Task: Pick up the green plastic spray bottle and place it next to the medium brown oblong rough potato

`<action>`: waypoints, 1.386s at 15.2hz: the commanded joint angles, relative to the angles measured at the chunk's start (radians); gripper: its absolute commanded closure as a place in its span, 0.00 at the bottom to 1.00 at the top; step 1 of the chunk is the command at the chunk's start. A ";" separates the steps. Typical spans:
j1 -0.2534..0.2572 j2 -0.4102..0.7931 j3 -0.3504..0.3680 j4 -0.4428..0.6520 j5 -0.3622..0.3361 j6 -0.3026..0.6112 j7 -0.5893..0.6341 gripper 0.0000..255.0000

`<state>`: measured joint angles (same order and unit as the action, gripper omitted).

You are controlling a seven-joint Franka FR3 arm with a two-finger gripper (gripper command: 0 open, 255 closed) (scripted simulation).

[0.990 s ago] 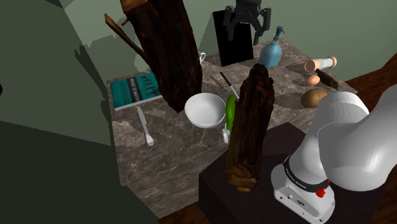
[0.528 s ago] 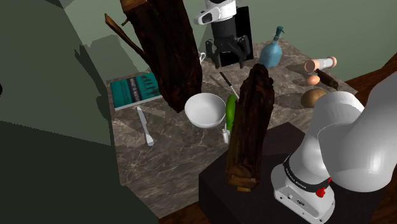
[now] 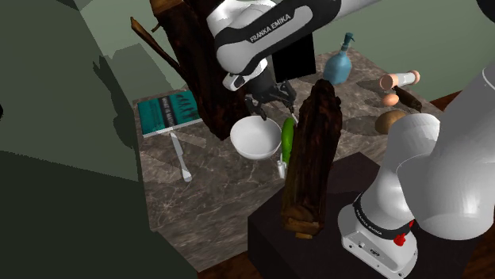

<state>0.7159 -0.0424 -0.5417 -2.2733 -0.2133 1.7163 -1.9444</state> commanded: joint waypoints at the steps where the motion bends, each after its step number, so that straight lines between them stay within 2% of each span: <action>1: 0.006 0.023 0.006 -0.035 -0.018 0.036 -0.006 0.00; 8: -0.004 0.026 -0.005 -0.119 -0.033 0.123 -0.001 0.00; 16: -0.004 0.026 -0.005 -0.119 -0.033 0.123 -0.001 0.00; 17: -0.004 0.026 -0.005 -0.119 -0.033 0.123 -0.001 1.00; 21: -0.004 0.026 -0.005 -0.119 -0.033 0.123 -0.001 1.00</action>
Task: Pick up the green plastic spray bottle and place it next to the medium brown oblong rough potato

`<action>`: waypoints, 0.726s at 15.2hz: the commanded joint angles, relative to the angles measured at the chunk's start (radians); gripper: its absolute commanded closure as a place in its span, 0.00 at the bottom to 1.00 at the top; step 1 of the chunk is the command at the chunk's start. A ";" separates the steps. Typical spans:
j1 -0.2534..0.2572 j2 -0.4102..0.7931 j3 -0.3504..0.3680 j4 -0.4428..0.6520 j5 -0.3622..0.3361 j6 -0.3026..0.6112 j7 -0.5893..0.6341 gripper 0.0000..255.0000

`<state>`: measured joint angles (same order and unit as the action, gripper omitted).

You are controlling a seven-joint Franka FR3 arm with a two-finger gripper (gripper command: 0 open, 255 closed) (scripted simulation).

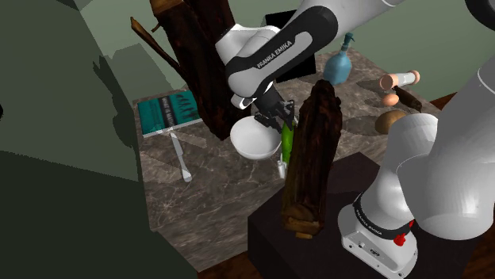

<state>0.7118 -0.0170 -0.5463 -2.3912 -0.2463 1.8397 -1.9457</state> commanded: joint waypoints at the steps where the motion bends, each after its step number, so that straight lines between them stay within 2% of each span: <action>1: 0.000 0.000 0.000 -0.001 0.000 0.000 0.000 1.00; 5: 0.000 0.000 0.000 -0.001 0.000 0.000 0.000 1.00; 11: 0.002 -0.063 0.006 0.029 -0.018 -0.088 0.007 1.00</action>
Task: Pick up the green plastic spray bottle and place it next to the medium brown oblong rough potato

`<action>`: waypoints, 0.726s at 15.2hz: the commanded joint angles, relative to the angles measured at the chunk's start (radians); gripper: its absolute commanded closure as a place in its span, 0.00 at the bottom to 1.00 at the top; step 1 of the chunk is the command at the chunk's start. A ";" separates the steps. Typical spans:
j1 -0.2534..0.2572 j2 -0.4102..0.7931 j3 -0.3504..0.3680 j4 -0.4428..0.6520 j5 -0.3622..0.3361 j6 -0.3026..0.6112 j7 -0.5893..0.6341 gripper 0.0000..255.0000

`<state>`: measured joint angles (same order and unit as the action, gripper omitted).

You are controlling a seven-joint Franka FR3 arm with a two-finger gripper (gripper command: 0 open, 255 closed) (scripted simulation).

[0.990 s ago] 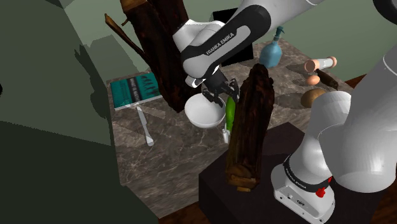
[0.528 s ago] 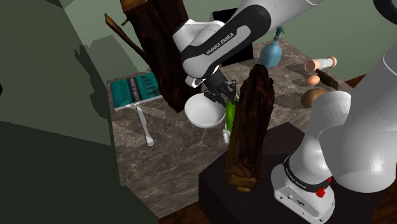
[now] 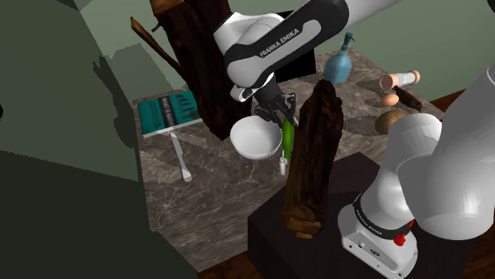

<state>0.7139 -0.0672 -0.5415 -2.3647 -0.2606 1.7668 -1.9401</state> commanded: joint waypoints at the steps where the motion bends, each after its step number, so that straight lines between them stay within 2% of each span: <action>1: 0.000 -0.022 0.002 0.009 -0.007 -0.030 0.003 1.00; 11: 0.003 -0.103 0.019 0.078 -0.024 -0.175 0.005 1.00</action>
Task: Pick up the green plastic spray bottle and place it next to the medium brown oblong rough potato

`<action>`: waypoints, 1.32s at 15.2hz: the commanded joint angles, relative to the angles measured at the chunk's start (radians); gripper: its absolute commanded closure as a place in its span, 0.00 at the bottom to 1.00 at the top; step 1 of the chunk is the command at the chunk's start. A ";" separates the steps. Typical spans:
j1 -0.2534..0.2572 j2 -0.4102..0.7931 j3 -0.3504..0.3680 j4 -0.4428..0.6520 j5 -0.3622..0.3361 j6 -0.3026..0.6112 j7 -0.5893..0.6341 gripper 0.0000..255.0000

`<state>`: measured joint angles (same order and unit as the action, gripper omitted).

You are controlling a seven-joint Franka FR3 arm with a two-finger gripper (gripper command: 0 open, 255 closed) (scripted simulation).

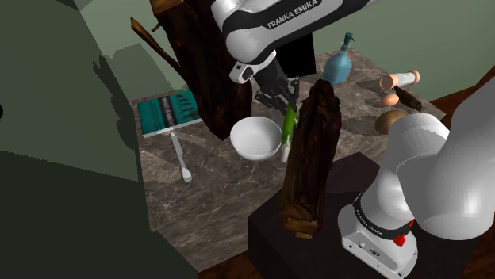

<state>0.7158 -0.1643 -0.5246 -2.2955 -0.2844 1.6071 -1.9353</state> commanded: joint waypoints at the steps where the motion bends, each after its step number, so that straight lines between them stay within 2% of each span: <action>1: 0.001 -0.012 0.004 0.016 -0.001 -0.030 0.000 1.00; 5: 0.002 -0.036 0.012 0.050 -0.005 -0.086 -0.002 1.00; 6: 0.001 -0.033 0.010 0.039 -0.005 -0.071 -0.001 1.00; 7: 0.001 -0.033 0.010 0.039 -0.005 -0.071 -0.001 0.00; 12: 0.060 0.342 0.059 0.239 0.107 -0.239 0.054 0.00; 18: 0.072 0.778 0.131 0.507 0.216 -0.480 0.102 0.00; 19: 0.072 0.817 0.139 0.533 0.225 -0.504 0.107 0.00; 20: 0.073 0.806 0.138 0.510 0.223 -0.492 0.110 0.00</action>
<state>0.7941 0.5970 -0.3878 -1.7772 -0.0703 1.1570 -1.8332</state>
